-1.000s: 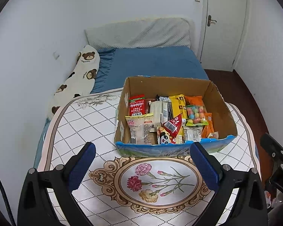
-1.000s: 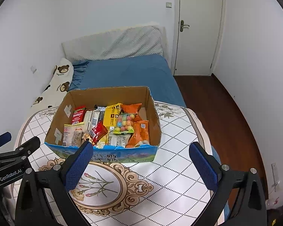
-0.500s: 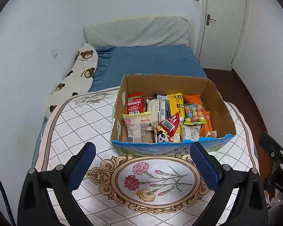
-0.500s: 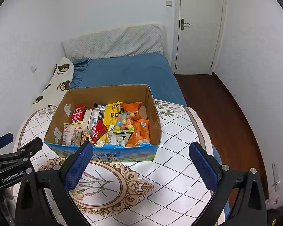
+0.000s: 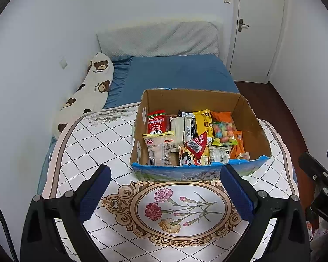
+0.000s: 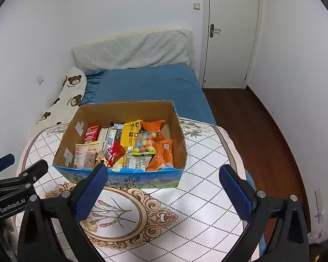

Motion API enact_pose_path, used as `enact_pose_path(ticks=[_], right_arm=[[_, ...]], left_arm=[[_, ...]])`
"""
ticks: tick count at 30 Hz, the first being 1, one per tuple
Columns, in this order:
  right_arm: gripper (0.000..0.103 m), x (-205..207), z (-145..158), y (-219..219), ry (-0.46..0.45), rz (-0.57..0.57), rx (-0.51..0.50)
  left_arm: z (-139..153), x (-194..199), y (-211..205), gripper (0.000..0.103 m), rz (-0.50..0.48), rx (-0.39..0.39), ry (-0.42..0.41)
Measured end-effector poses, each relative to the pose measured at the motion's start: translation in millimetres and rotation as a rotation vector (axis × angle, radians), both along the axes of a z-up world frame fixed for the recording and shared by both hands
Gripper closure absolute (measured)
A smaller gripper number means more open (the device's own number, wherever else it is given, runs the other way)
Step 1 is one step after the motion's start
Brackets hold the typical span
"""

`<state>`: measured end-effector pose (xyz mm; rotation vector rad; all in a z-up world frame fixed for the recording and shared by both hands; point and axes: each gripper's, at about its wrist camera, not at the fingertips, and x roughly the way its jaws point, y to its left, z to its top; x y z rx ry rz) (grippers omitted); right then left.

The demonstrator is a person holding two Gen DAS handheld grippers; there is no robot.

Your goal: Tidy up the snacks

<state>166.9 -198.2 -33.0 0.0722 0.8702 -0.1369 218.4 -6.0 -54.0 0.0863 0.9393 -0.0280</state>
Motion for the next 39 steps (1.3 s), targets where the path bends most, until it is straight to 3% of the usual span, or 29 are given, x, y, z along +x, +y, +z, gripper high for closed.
enact_pose_path(ticks=[39], right_arm=[[0.0, -3.9, 2.2, -1.6, 0.003, -0.004, 0.01]], left_arm=[[6.1, -3.3, -3.9, 0.0, -0.027, -0.004, -0.009]])
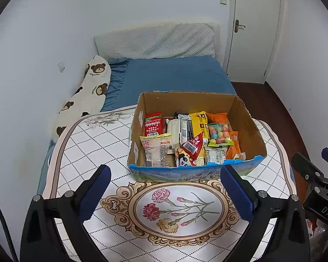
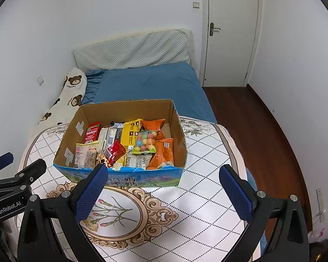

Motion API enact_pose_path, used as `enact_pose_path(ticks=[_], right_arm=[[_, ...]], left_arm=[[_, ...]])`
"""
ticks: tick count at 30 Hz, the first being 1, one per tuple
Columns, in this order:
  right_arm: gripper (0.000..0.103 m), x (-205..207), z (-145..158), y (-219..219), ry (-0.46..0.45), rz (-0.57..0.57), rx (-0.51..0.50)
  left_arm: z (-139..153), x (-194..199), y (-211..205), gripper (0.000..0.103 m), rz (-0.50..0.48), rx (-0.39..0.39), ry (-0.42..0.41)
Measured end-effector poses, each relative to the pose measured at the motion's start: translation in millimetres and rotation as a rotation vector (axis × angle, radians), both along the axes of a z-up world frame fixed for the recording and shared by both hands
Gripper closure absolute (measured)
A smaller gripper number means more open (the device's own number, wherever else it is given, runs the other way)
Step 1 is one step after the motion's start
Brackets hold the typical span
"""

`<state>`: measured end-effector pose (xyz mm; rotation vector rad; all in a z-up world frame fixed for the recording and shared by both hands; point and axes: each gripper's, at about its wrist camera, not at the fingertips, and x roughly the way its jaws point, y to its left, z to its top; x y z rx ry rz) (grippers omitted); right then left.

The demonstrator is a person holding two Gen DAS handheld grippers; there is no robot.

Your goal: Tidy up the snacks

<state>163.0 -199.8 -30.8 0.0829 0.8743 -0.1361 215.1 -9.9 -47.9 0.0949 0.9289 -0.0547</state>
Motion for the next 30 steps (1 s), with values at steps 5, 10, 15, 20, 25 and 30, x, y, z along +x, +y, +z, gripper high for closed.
enact_pose_path(ticks=[5, 10, 15, 20, 25, 30], right_arm=[[0.0, 0.1, 0.9, 0.6, -0.002, -0.002, 0.001], [0.0, 0.7, 2.8, 0.8, -0.005, -0.006, -0.001], [0.0, 1.1, 2.3, -0.4, -0.006, -0.008, -0.002], [0.0, 1.0, 2.6, -0.4, -0.004, -0.01, 0.002], [0.0, 1.0, 2.1, -0.2, -0.005, -0.01, -0.001], [0.0, 1.0, 2.1, -0.4, -0.004, -0.01, 0.001]], left_arm=[[0.9, 0.1, -0.9, 0.0, 0.0, 0.001, -0.005], [1.2, 0.3, -2.5, 0.0, -0.008, 0.0, -0.008], [0.7, -1.2, -2.7, 0.0, -0.009, -0.001, -0.009], [0.6, -1.4, -3.3, 0.0, -0.009, 0.001, -0.008], [-0.1, -2.8, -3.9, 0.0, -0.013, 0.0, -0.006], [0.6, -4.1, -2.8, 0.0, -0.016, -0.005, -0.013]])
